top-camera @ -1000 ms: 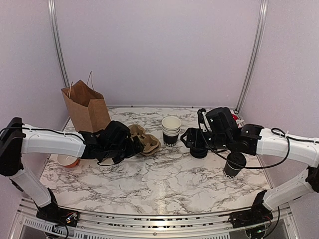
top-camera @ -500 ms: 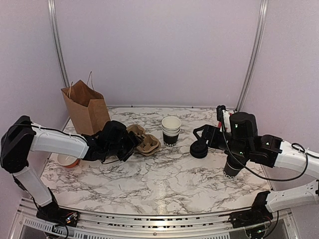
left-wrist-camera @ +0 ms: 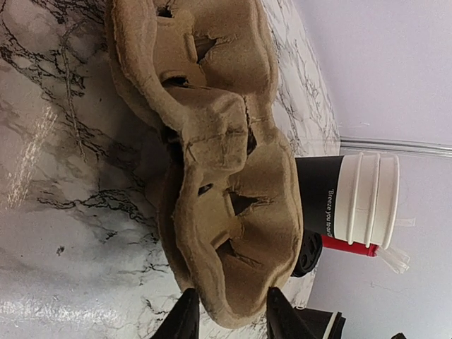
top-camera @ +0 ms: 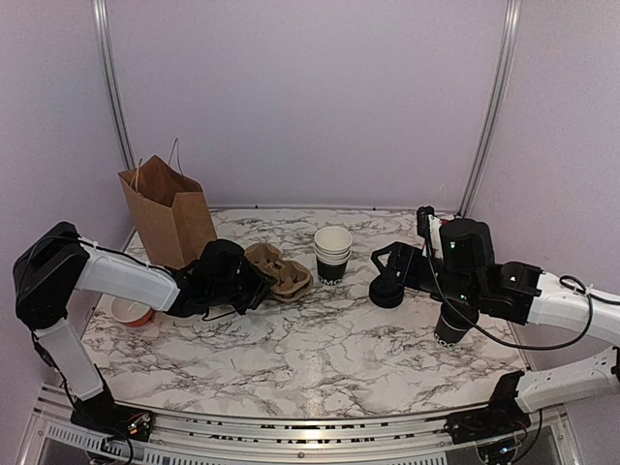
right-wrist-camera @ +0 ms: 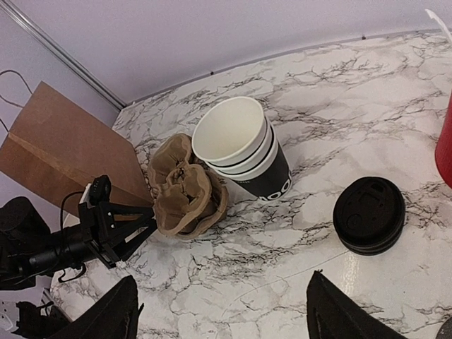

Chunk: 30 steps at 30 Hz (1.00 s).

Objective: Pack the takeout coffee

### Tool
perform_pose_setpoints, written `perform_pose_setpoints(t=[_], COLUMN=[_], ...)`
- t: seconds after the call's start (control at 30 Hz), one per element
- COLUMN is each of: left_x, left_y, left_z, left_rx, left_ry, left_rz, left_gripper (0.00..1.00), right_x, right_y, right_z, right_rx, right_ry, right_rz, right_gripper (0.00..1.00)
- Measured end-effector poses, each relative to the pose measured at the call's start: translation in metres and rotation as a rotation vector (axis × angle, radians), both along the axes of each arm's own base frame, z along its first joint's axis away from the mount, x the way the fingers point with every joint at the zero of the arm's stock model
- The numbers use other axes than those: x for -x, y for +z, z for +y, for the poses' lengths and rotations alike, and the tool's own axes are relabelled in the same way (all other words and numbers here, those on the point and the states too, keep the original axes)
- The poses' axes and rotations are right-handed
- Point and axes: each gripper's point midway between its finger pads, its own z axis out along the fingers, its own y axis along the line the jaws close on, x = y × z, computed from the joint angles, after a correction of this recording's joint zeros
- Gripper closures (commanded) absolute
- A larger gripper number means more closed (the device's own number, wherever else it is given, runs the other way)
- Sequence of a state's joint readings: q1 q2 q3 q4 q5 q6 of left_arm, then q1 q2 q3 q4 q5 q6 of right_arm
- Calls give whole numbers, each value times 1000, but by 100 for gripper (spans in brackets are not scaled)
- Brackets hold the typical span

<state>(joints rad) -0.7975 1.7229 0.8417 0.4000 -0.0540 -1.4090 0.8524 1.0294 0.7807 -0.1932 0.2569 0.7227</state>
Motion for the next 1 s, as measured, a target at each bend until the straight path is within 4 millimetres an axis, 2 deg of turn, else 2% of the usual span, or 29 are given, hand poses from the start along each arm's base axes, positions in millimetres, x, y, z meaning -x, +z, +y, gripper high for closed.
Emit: perform_pose_setpoints(t=[0.37, 1.0], left_x=[-2, -14], left_y=[-16, -18], left_z=[7, 11], left_rx=[12, 38], left_ry=[23, 50], left_rz=[38, 39], left_gripper=[74, 84], right_x=[-1, -1], right_y=[-3, -6], right_z=[4, 8], right_rx=[-8, -8], right_ry=[7, 19], right_rz=[12, 20], right_gripper=[21, 21])
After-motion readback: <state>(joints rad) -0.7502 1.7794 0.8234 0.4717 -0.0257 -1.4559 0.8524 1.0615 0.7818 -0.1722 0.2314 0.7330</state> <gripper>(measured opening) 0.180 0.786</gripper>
